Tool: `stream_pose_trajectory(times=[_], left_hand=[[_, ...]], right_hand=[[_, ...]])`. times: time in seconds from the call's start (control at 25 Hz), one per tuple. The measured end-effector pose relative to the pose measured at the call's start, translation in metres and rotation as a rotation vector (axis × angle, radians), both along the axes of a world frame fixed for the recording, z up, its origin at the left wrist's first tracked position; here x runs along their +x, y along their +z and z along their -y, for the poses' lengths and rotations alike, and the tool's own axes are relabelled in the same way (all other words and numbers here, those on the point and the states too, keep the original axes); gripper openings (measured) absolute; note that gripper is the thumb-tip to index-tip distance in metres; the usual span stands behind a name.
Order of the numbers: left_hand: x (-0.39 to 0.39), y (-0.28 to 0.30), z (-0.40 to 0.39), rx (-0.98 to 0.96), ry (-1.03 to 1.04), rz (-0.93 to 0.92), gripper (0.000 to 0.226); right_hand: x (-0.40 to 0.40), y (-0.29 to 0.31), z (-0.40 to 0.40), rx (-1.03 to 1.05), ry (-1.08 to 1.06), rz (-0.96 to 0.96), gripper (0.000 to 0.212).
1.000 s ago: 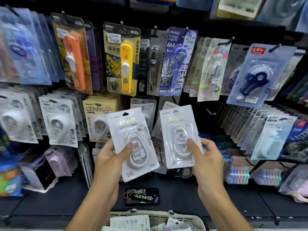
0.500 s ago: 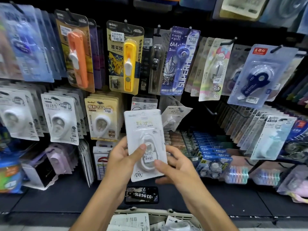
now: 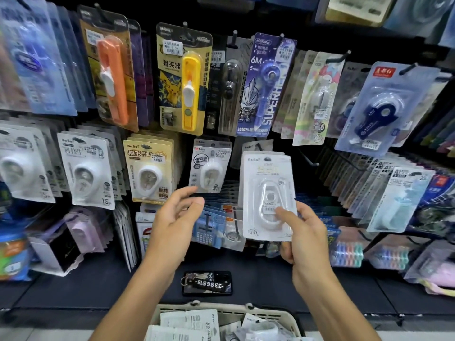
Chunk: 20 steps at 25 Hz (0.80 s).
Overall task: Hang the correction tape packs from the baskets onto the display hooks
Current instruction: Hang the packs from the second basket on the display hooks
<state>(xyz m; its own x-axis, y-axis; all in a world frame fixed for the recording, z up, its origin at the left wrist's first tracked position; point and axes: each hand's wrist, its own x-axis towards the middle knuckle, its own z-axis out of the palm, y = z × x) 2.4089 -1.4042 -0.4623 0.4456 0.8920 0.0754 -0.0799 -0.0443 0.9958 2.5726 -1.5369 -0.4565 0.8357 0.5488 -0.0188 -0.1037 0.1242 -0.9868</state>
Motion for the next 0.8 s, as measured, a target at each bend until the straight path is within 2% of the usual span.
stream_pose_trajectory(times=[0.08,0.12,0.2,0.24,0.28,0.36,0.44,0.52,0.56,0.64,0.68,0.72,0.8], left_hand=[[0.0,0.002,0.001,-0.004,0.032,0.017,0.02],[0.0,0.003,0.0,-0.008,0.044,0.027,0.02],[-0.002,0.001,0.001,-0.009,0.052,0.034,0.019],[-0.004,-0.001,0.002,-0.007,0.05,0.029,0.019],[-0.006,-0.003,0.002,-0.007,0.042,0.018,0.019],[-0.008,-0.016,-0.001,0.003,0.02,-0.058,0.019],[-0.011,-0.043,-0.003,0.043,-0.04,-0.261,0.015],[-0.019,-0.093,0.002,0.077,-0.172,-0.582,0.012],[-0.027,-0.125,0.008,0.098,-0.286,-0.788,0.015],[-0.049,-0.19,0.027,0.165,-0.616,-1.188,0.036],[-0.061,-0.217,0.035,0.186,-0.77,-1.319,0.048],[-0.072,-0.239,0.04,0.2,-0.849,-1.395,0.057],[-0.084,-0.26,0.038,0.232,-0.787,-1.433,0.069]], right_hand=[[-0.003,0.0,0.001,0.007,-0.004,-0.035,0.024],[-0.004,0.0,0.0,0.033,0.015,-0.056,0.035],[-0.003,-0.007,0.0,0.081,0.091,-0.12,0.072],[-0.003,-0.014,0.001,0.071,0.12,-0.151,0.084],[-0.004,-0.023,0.002,0.041,0.139,-0.176,0.085],[-0.009,-0.051,0.006,-0.055,0.197,-0.224,0.062],[-0.024,-0.09,0.011,-0.237,0.273,-0.26,0.032],[-0.046,-0.143,0.019,-0.527,0.356,-0.166,0.019],[-0.056,-0.172,0.025,-0.671,0.416,-0.042,0.017],[-0.072,-0.219,0.038,-0.898,0.561,0.222,0.02],[-0.076,-0.235,0.044,-0.966,0.618,0.303,0.021],[-0.079,-0.246,0.048,-0.999,0.649,0.344,0.022],[-0.081,-0.256,0.044,-1.0,0.625,0.41,0.031]])
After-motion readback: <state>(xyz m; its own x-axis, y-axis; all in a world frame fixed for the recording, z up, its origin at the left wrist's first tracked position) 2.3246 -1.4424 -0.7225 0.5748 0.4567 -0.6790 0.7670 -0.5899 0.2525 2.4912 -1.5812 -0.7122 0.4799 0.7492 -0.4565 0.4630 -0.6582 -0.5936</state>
